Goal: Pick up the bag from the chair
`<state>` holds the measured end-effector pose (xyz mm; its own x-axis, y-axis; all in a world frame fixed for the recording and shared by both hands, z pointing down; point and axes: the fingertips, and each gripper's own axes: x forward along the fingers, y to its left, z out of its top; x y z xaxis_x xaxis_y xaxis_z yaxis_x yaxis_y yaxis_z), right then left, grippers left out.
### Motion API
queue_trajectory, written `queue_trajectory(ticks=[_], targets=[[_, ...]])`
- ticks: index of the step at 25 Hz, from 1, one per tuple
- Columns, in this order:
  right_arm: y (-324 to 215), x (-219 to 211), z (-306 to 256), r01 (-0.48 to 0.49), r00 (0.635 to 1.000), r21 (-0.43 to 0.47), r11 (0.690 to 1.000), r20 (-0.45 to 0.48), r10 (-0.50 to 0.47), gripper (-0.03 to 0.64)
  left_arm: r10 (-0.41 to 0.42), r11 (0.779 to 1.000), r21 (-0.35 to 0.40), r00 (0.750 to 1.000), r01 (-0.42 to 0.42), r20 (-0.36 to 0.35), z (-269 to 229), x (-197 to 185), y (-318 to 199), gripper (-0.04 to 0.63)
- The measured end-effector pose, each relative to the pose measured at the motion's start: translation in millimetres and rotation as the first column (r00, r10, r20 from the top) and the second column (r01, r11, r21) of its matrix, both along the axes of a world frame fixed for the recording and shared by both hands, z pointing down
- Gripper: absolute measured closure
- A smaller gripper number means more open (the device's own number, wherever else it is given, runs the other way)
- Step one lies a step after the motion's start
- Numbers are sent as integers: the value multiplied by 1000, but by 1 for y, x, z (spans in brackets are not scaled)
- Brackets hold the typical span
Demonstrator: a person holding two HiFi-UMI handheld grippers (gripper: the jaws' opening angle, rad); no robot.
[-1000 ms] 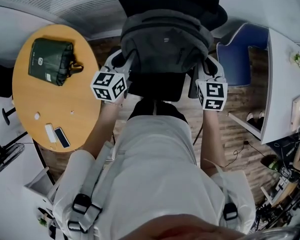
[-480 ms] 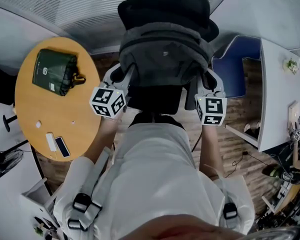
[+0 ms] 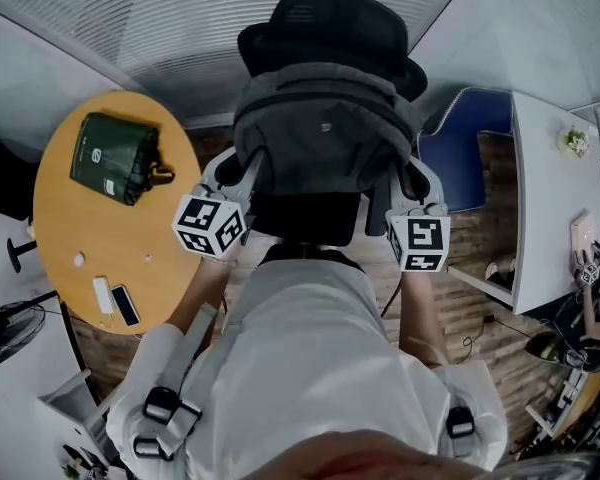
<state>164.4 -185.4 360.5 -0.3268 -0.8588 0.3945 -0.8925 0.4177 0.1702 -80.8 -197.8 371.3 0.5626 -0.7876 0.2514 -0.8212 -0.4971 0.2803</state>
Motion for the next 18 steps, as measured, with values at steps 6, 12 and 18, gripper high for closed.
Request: queue_trajectory(ticks=[6, 12, 18], targets=[[9, -3, -23, 12, 1000, 26, 1000, -1, -12, 569, 10, 1000, 30, 1000, -10, 6, -24, -2, 6, 528], [12, -4, -42, 30, 1000, 47, 998, -3, -30, 569, 20, 998, 52, 1000, -20, 5, -43, -3, 10, 528], [23, -10, -60, 45, 999, 66, 997, -2, -45, 569, 21, 997, 78, 1000, -22, 4, -63, -7, 19, 528]])
